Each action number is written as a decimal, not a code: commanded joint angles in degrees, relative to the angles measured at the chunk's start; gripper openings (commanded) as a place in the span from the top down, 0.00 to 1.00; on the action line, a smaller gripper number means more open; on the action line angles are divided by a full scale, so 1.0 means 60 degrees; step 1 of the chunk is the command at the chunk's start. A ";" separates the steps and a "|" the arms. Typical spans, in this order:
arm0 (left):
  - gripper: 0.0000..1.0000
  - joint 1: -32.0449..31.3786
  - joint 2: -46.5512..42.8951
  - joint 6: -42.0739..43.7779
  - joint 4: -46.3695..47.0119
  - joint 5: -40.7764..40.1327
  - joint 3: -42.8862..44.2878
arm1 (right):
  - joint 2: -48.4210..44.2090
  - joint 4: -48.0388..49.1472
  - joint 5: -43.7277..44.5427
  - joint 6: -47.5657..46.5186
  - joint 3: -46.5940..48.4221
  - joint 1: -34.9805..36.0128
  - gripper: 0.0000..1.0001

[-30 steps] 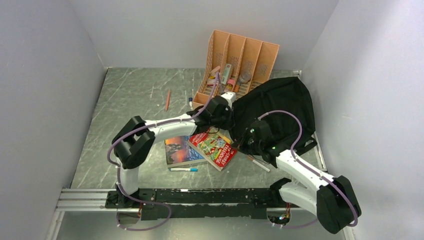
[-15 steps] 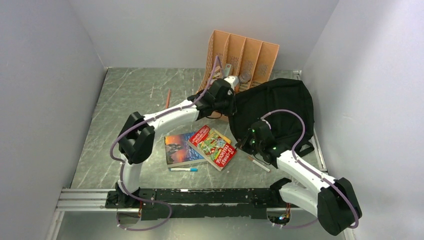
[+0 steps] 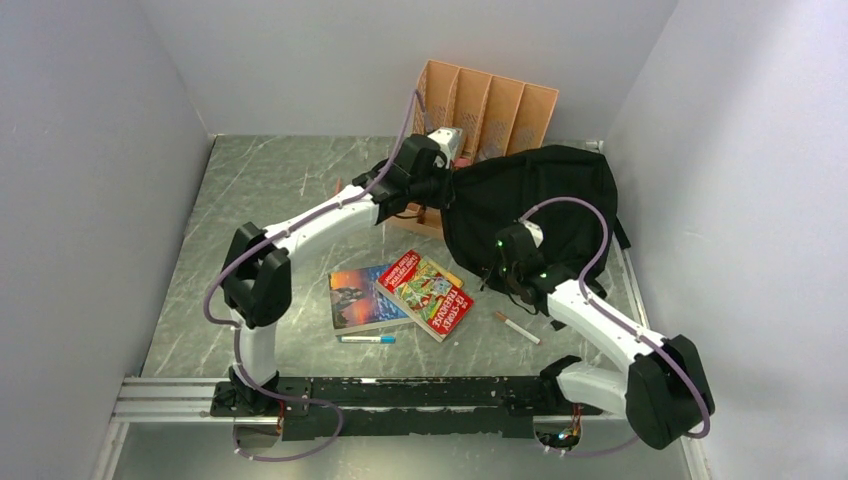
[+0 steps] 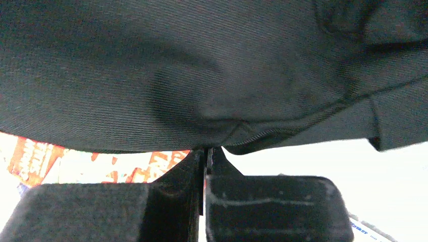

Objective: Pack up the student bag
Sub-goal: Unzip the student bag at the center of the board.

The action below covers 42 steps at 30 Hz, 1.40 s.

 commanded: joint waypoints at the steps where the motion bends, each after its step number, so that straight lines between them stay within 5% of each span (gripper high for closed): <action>1: 0.95 0.0597 -0.1148 0.0681 0.0395 -0.1082 0.0040 | 0.0544 -0.0741 0.1117 -0.0753 0.0457 -0.0280 1.00; 21: 0.95 0.1814 -0.1636 0.1102 0.0650 -0.0956 -0.0745 | 0.1756 -0.1472 0.1846 -0.1742 0.1091 -0.1213 1.00; 28: 0.95 0.2148 -0.1643 0.1002 0.0655 -0.0705 -0.0693 | 0.2322 -0.1339 -0.0178 -0.2195 0.0984 -0.1311 0.99; 30: 0.86 0.2174 -0.1565 0.0899 0.0610 -0.0396 -0.0658 | 0.2321 -0.1013 -0.1084 -0.2237 0.0774 -0.1301 1.00; 35: 0.39 0.2162 -0.1677 0.0161 0.1020 0.0562 -0.1388 | 0.1962 0.0132 -0.2726 -0.1964 0.0407 -0.1302 1.00; 42: 0.17 0.2036 -0.2700 -0.0909 0.1393 0.0967 -0.3463 | 0.1883 0.0616 -0.3300 -0.1774 0.0487 -0.1310 1.00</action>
